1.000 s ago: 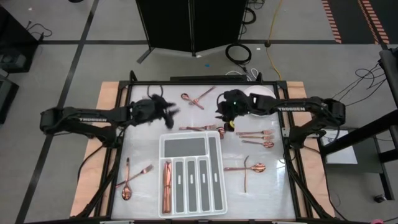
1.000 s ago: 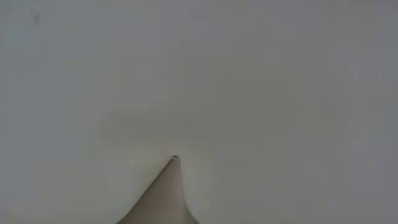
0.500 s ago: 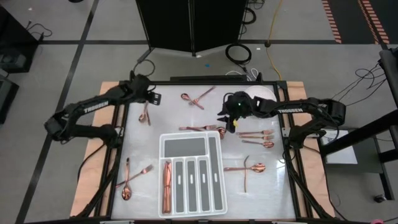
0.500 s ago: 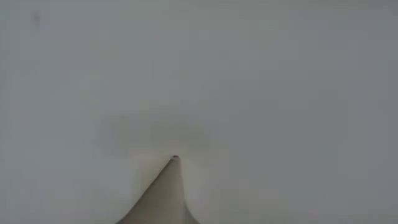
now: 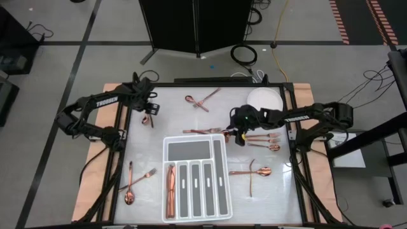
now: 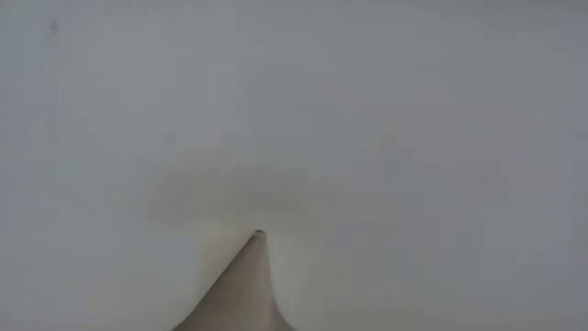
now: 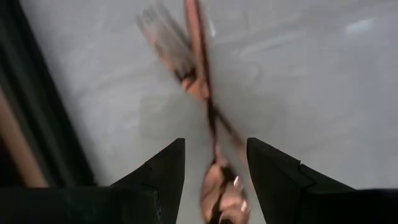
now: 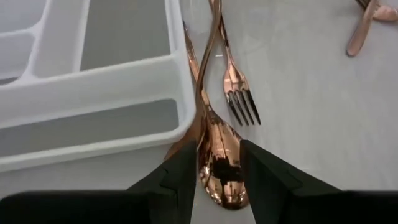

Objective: Sort silverware
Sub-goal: Put the spoon into the silverware tray

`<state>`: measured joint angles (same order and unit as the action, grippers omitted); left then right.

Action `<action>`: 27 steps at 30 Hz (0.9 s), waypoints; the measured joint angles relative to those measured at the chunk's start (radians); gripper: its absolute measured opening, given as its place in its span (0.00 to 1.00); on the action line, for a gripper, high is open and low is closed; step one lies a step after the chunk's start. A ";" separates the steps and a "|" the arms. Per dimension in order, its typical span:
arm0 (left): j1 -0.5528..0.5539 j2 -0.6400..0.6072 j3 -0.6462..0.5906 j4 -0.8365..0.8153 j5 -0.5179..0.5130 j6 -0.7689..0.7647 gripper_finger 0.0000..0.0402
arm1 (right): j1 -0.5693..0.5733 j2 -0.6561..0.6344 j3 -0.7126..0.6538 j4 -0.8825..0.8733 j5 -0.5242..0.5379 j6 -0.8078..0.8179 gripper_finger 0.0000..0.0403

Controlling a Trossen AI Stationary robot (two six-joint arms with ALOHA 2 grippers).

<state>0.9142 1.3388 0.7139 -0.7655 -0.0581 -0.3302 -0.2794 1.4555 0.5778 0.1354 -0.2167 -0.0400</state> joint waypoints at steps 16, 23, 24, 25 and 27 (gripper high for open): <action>-0.001 0.079 -0.045 0.068 -0.020 0.053 0.43 | 0.000 0.000 -0.005 0.062 0.002 -0.005 0.28; -0.020 0.100 -0.049 0.095 -0.008 0.101 0.37 | 0.000 0.000 -0.005 0.062 0.002 0.002 0.28; -0.020 0.100 -0.049 0.096 -0.004 0.102 0.34 | 0.000 0.000 -0.005 0.062 0.002 0.002 0.28; -0.020 0.100 -0.049 0.097 0.000 0.103 0.31 | 0.000 0.000 -0.005 0.062 0.002 0.002 0.28; -0.020 0.100 -0.049 0.098 0.005 0.117 0.24 | 0.000 0.000 -0.005 0.065 0.002 0.002 0.28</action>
<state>0.8944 1.4387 0.6651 -0.6674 -0.0529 -0.2131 -0.2794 1.4559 0.5732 0.2001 -0.2146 -0.0376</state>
